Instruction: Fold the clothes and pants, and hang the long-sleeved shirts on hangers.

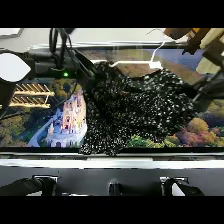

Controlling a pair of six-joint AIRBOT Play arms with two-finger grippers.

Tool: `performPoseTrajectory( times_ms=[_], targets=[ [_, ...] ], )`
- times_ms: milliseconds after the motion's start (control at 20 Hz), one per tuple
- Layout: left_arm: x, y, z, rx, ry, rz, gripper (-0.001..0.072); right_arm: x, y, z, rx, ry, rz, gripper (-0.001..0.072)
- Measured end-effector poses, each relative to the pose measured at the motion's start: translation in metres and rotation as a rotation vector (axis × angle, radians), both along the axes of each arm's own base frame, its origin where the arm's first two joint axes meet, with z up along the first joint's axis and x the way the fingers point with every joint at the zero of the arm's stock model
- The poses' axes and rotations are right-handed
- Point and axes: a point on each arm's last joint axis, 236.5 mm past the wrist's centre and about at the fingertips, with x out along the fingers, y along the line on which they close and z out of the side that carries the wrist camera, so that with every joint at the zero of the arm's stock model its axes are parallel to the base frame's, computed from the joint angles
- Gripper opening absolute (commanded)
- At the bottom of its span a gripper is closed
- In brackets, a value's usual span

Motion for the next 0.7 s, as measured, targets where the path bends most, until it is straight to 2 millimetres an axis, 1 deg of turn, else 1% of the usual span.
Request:
performPoseTrajectory(
  times_ms=[200, 350, 500, 600, 700],
  targets=[
    [0.015, 0.021, 0.012, -0.169, 0.131, 0.192, 0.0619, -0.028, -0.025, 0.041, -0.027, -0.115, -0.216, 0.0033],
    [0.021, 0.038, 0.022, -0.272, 0.2, 0.302, 0.0618, -0.05, -0.055, 0.064, 0.009, -0.177, -0.463, 0.0032],
    [0.02, 0.043, 0.03, -0.328, 0.231, 0.346, 0.0617, -0.074, -0.093, 0.079, 0.071, -0.223, -0.755, 0.0031],
    [0.018, 0.043, 0.033, -0.348, 0.246, 0.352, 0.0616, -0.096, -0.127, 0.091, 0.107, -0.281, -0.981, 0.003],
    [0.015, 0.04, 0.035, -0.357, 0.254, 0.349, 0.0615, -0.117, -0.153, 0.104, 0.124, -0.337, -1.149, 0.003]
  ],
)
